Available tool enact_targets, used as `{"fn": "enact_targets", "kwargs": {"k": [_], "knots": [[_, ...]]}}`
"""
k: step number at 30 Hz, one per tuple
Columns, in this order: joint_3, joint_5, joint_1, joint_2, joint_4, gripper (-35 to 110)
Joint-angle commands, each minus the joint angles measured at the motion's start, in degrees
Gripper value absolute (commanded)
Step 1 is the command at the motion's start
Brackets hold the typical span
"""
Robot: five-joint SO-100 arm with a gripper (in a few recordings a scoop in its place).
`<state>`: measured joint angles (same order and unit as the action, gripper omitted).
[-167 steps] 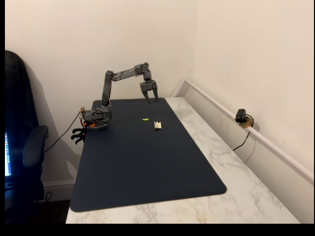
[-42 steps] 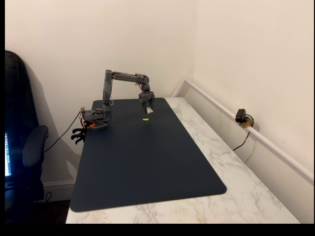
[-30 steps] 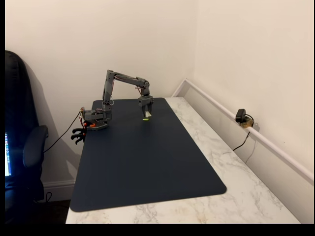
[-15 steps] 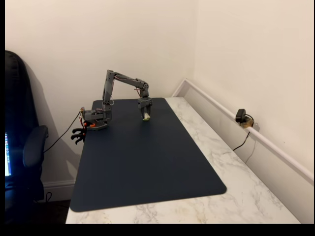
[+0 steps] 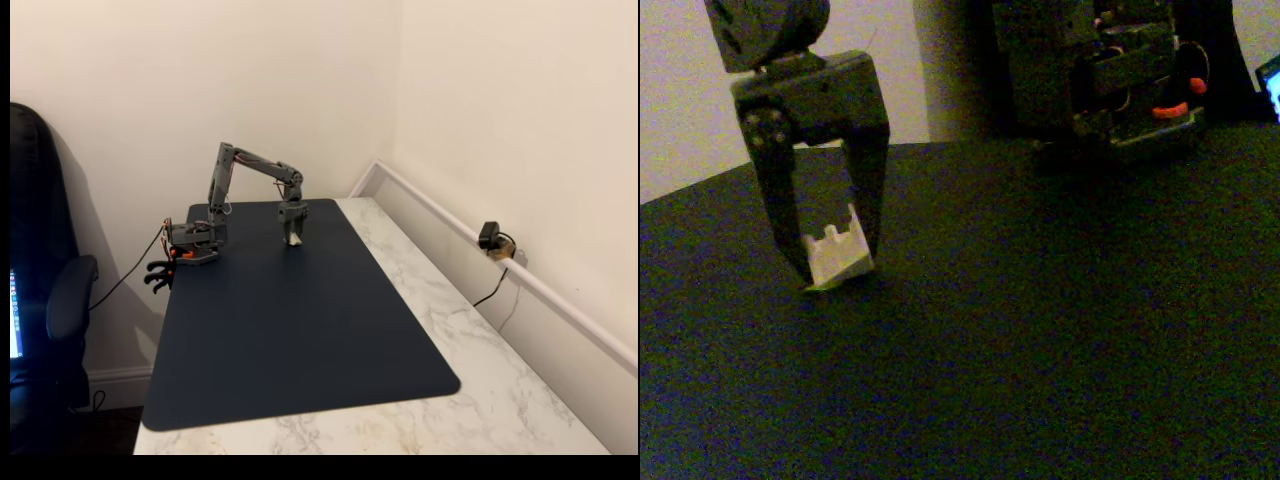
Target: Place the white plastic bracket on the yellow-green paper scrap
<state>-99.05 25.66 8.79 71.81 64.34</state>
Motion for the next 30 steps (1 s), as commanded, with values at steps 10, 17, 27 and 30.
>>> {"fn": "enact_targets", "kwargs": {"k": [10, 17, 27, 30], "knots": [[2.1, 0.4, 0.2, 4.8, 2.6, 37], [3.1, 0.9, -1.1, 10.5, 6.2, 46], [4.0, 1.8, -6.7, 24.6, 11.6, 2], [5.5, 1.7, -10.5, 26.6, 12.9, 0]]}}
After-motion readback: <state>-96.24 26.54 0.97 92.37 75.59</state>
